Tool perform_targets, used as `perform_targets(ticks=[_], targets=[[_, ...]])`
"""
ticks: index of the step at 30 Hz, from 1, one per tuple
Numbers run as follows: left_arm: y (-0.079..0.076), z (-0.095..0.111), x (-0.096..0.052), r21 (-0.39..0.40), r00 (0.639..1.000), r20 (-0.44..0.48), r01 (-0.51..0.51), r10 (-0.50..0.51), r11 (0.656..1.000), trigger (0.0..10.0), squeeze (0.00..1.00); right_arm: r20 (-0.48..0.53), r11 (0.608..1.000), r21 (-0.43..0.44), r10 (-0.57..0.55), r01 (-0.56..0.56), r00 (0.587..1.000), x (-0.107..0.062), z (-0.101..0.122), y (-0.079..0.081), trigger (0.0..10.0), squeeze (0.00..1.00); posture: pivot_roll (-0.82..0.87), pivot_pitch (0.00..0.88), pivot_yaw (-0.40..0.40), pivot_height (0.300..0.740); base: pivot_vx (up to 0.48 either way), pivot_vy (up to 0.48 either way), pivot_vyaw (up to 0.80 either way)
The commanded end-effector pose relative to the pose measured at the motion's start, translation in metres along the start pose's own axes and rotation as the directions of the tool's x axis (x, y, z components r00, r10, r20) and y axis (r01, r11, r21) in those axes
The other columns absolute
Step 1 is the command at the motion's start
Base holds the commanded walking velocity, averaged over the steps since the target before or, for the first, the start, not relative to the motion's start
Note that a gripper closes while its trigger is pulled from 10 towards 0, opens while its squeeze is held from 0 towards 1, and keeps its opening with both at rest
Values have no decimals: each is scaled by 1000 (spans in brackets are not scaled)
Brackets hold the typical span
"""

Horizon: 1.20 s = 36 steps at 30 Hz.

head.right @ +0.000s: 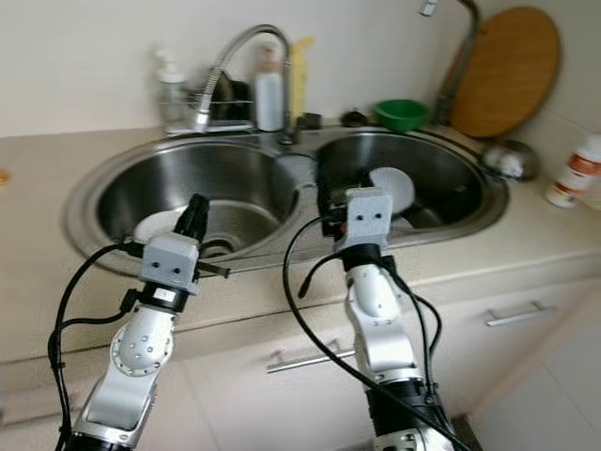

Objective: Kitchen organization

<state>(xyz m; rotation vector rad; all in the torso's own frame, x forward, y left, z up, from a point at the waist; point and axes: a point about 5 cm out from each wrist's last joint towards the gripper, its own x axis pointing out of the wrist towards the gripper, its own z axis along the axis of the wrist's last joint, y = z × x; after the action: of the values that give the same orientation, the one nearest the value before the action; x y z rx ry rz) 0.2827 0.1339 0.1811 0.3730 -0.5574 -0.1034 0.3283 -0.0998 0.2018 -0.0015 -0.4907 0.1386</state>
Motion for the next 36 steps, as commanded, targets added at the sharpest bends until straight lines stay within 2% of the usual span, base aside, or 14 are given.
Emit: perform_targets(ticks=[1, 6, 9, 11, 36], targets=[[-2, 0, 1, 18, 1000, 7, 20, -20, 1000, 10000, 0, 22, 1000, 2, -1, 1, 1000, 1, 6, 1, 10000, 0, -31, 0, -16, 740, 0, 0, -800], [-3, 1, 3, 21, 1000, 14, 21, -21, 1000, 10000, 0, 23, 1000, 2, -2, 2, 1000, 1, 6, 1, 10000, 0, -28, 0, -15, 740, 0, -96, -800], [-3, 2, 3, 23, 1000, 14, 23, -23, 999, 10000, 0, 24, 1000, 4, -2, 2, 1000, 1, 6, 2, 10000, 0, -28, 0, -14, 740, 0, -480, -800], [-2, 4, 3, 6, 999, 32, 13, -13, 1000, 10000, 0, 25, 1000, 6, -2, 2, 1000, 1, 6, 3, 10000, 0, -27, 0, -13, 740, 0, 0, -800], [-7, 0, 0, 7, 999, 21, 41, -41, 999, 10000, 0, 8, 1000, -7, -14, 14, 1000, -1, 2, 2, 10000, 0, -31, 0, -10, 740, 0, 0, -800]])
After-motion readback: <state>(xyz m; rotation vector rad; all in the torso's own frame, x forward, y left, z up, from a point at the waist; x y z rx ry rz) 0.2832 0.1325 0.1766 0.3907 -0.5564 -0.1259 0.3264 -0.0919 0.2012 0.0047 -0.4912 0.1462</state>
